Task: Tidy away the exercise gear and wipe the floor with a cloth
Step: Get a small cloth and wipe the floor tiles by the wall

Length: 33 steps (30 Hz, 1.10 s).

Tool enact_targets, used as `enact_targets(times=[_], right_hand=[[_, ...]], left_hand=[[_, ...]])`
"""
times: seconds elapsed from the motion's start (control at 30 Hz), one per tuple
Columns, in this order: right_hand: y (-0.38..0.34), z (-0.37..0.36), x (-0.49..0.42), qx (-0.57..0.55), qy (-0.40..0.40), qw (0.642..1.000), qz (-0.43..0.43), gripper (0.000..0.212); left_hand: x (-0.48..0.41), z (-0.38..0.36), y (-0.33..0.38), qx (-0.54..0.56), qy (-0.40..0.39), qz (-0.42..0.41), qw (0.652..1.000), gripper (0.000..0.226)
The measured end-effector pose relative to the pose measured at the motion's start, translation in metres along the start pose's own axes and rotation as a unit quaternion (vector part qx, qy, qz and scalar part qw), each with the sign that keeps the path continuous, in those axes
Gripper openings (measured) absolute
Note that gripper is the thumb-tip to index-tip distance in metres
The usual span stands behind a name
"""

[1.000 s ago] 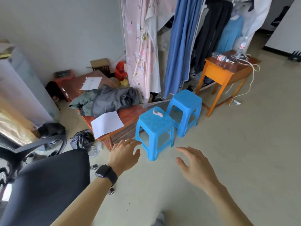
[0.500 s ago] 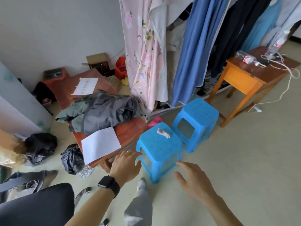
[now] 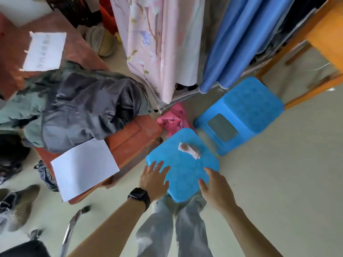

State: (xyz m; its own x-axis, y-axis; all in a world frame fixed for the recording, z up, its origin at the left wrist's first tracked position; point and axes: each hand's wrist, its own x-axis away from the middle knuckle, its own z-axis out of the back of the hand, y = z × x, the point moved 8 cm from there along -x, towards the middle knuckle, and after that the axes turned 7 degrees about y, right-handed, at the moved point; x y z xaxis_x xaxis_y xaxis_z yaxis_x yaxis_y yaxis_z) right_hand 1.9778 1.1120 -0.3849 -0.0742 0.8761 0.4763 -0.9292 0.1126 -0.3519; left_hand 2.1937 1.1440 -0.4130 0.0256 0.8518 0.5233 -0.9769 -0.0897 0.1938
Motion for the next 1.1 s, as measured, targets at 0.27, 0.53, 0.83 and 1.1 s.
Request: enact_targets(times=[0.27, 0.53, 0.83, 1.1], right_hand=[[-0.013, -0.06, -0.149, -0.013, 0.095, 0.988, 0.121, 0.06], [0.0, -0.092, -0.161, 0.015, 0.089, 0.99, 0.11, 0.028], [0.038, -0.023, -0.058, -0.322, -0.086, 0.937, -0.105, 0.029], [0.029, 0.137, 0.076, -0.489, 0.036, 0.861, -0.135, 0.031]], left_hand=[[-0.097, -0.085, -0.011, 0.002, 0.07, -0.033, 0.997, 0.075], [-0.101, -0.107, -0.02, 0.002, 0.058, -0.026, 0.998, 0.093], [-0.083, -0.011, 0.035, 0.376, -0.108, 0.097, 0.915, 0.049], [0.003, 0.154, 0.179, 0.423, -0.124, -0.1, 0.892, 0.015]])
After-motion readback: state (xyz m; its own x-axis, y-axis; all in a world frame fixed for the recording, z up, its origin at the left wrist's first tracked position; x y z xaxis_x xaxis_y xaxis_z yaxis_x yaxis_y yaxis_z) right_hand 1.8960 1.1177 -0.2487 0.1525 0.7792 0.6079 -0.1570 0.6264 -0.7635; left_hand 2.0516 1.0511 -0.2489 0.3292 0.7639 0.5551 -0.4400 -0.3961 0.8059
